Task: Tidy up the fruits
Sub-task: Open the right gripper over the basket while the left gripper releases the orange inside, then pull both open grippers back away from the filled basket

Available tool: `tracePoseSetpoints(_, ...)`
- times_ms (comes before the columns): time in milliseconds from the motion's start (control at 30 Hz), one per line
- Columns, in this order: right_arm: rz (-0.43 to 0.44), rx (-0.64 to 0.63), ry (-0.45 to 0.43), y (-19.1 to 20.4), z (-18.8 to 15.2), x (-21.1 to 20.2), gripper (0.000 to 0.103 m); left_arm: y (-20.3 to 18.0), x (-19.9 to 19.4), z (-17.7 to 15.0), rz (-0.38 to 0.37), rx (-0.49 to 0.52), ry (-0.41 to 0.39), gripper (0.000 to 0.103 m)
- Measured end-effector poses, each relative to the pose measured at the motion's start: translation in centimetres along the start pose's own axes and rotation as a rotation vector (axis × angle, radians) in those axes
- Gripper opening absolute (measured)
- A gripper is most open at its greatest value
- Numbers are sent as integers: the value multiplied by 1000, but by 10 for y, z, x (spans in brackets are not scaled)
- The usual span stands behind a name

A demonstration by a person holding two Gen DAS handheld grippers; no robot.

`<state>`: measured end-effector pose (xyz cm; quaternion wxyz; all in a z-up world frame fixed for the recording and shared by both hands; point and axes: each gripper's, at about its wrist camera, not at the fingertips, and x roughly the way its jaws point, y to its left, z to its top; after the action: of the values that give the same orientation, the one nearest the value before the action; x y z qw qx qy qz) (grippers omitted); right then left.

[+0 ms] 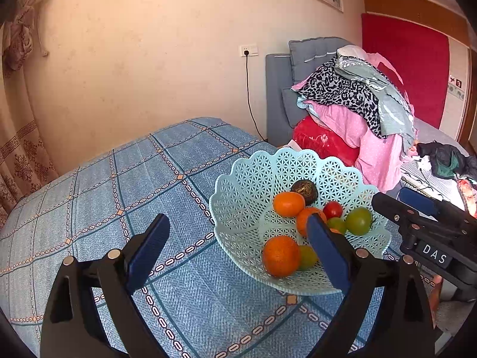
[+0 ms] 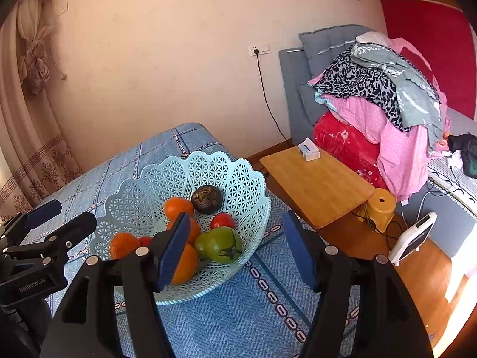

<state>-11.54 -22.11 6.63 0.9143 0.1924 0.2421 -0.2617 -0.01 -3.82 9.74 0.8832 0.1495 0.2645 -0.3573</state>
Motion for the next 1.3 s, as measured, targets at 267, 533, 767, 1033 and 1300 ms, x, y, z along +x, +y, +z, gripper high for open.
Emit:
tracePoseSetpoints(267, -11, -9, 7, -5, -7, -10, 82, 10, -11, -9, 16, -13, 10, 99)
tracePoseSetpoints(533, 1, -46, 29, 5, -16, -14, 90, 18, -19, -26, 18, -19, 28, 99)
tracePoseSetpoints(767, -10, -59, 50, 7, -23, -16, 92, 23, -20, -35, 18, -26, 37, 99)
tracePoseSetpoints(1033, -30, -76, 55, 9, -26, -17, 98, 19, -22, -39, 52, 17, 25, 100)
tracePoseSetpoints(1300, -41, -103, 57, 12, -30, -18, 98, 21, -22, -40, 66, 20, 30, 100)
